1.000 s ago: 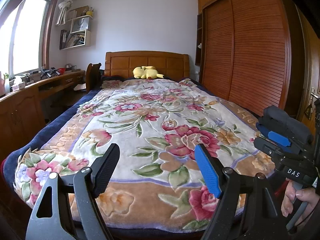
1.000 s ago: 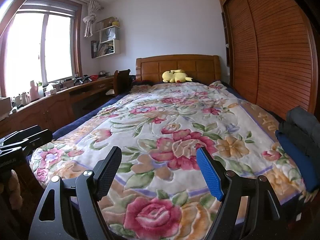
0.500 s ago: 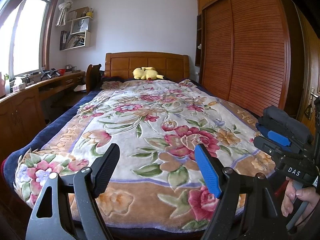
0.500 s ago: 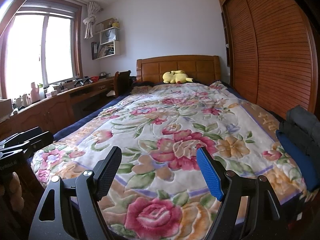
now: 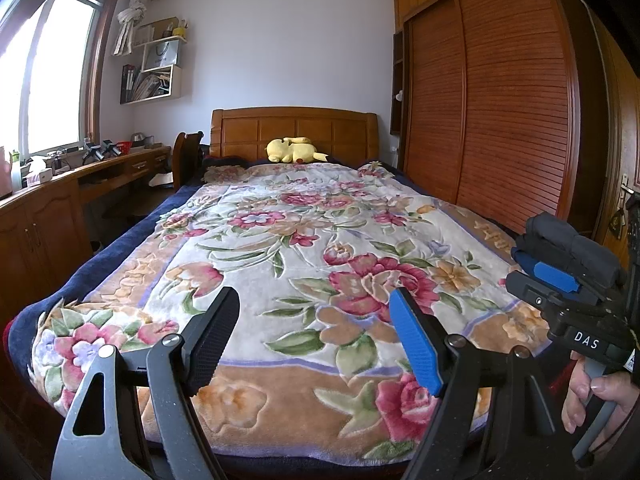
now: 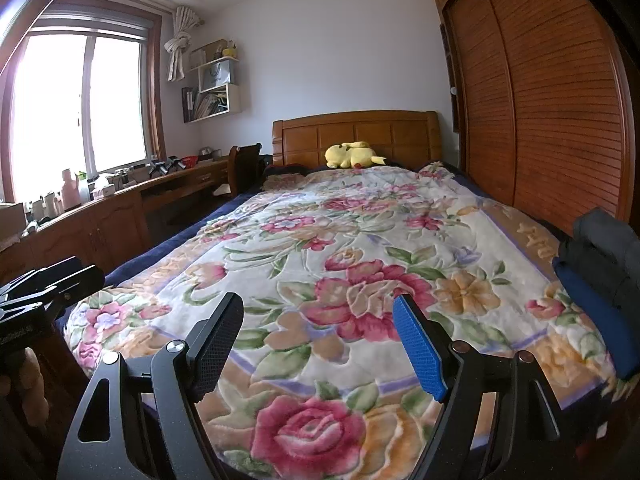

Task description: Fold large clothes

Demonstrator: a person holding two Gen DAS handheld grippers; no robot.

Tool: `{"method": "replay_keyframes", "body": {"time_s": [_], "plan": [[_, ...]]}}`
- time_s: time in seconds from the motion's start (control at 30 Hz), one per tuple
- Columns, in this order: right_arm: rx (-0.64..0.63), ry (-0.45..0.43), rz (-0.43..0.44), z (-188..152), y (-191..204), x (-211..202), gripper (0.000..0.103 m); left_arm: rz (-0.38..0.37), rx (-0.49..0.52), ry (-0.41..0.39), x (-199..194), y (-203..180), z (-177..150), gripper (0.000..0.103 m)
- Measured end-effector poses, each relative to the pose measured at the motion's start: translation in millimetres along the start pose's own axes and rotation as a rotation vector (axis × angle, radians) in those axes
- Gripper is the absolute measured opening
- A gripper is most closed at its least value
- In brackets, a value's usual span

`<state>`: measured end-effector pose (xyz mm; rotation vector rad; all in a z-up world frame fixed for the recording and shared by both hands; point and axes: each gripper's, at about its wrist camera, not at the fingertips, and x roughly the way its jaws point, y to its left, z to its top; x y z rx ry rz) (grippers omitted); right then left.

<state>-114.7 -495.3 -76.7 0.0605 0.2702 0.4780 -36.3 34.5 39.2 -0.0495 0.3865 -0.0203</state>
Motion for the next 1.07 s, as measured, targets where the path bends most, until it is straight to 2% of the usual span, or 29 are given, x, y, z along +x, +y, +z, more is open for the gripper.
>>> {"method": "replay_keyframes", "body": {"time_s": [1.07], "plan": [[0.003, -0.011, 0.012, -0.1, -2.6, -1.8, 0.079, 0.0, -0.001, -0.004, -1.4, -2.0, -3.3, 0.078]]}}
